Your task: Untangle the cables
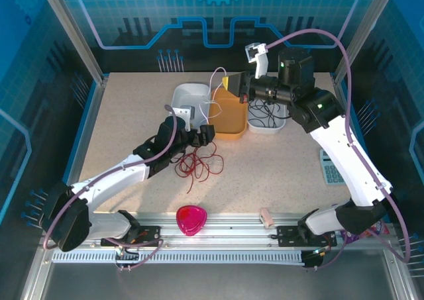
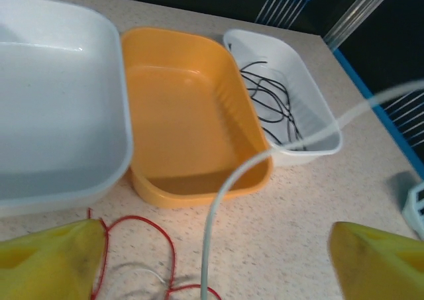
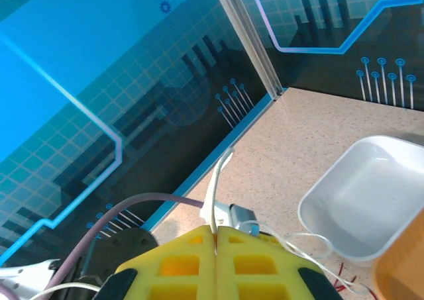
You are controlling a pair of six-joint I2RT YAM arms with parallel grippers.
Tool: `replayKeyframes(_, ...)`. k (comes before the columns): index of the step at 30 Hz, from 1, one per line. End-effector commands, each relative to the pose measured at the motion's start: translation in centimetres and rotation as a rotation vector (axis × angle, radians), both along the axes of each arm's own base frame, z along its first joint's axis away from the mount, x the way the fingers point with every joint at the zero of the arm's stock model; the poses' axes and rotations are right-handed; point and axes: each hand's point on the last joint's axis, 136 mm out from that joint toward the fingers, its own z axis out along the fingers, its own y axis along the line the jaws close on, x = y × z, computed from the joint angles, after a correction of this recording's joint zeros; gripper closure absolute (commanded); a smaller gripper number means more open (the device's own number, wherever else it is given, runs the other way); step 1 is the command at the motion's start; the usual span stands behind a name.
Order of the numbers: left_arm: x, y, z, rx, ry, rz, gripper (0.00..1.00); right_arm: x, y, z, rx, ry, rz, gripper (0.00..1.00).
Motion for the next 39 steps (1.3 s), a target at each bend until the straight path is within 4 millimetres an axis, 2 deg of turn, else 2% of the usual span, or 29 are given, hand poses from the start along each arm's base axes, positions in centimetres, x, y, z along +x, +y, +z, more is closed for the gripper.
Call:
replayKeyframes(1,1.0,-0.1,0.1,-0.083,0.018,0.02,0.27,-0.8,0.6,2.2,0.068,-0.033,0.058,1.0)
replayKeyframes(3,1.1,-0.4,-0.4,-0.108,0.033,0.006,0.3,-1.0,0.8,2.4,0.076,-0.037,0.069,1.0)
replayKeyframes(10,0.8,-3.2,-0.8,-0.163,0.052,-0.134,0.29,-0.7,1.2,2.7,0.085,-0.045,0.083,1.0)
replayKeyframes(14,0.9,-3.4,-1.2,-0.158,0.061,-0.14,0.36,-0.6,1.3,2.6,0.088,-0.039,0.09,1.0)
replayKeyframes(17,1.0,-3.1,-1.3,-0.151,0.058,-0.12,0.5,-0.6,1.3,2.4,0.087,-0.035,0.09,1.0)
replayKeyframes(22,1.2,-2.3,-1.5,-0.13,0.067,-0.073,0.78,-0.6,1.0,2.3,0.082,-0.033,0.08,1.0)
replayKeyframes(26,1.7,-0.5,-2.4,-0.12,0.101,0.022,0.93,-0.5,-0.1,2.1,0.068,-0.035,0.048,1.0)
replayKeyframes(29,1.9,1.3,-3.4,-0.135,0.133,0.097,1.0,-0.3,-1.7,2.1,0.057,-0.039,-0.002,1.0)
replayKeyframes(34,1.8,5.4,-4.7,-0.118,0.169,0.244,1.0,0.1,-5.6,1.5,0.029,-0.045,-0.14,1.0)
replayKeyframes(39,1.4,8.9,-4.5,-0.15,0.155,0.341,1.0,0.4,-10.0,0.5,-0.023,-0.053,-0.31,1.0)
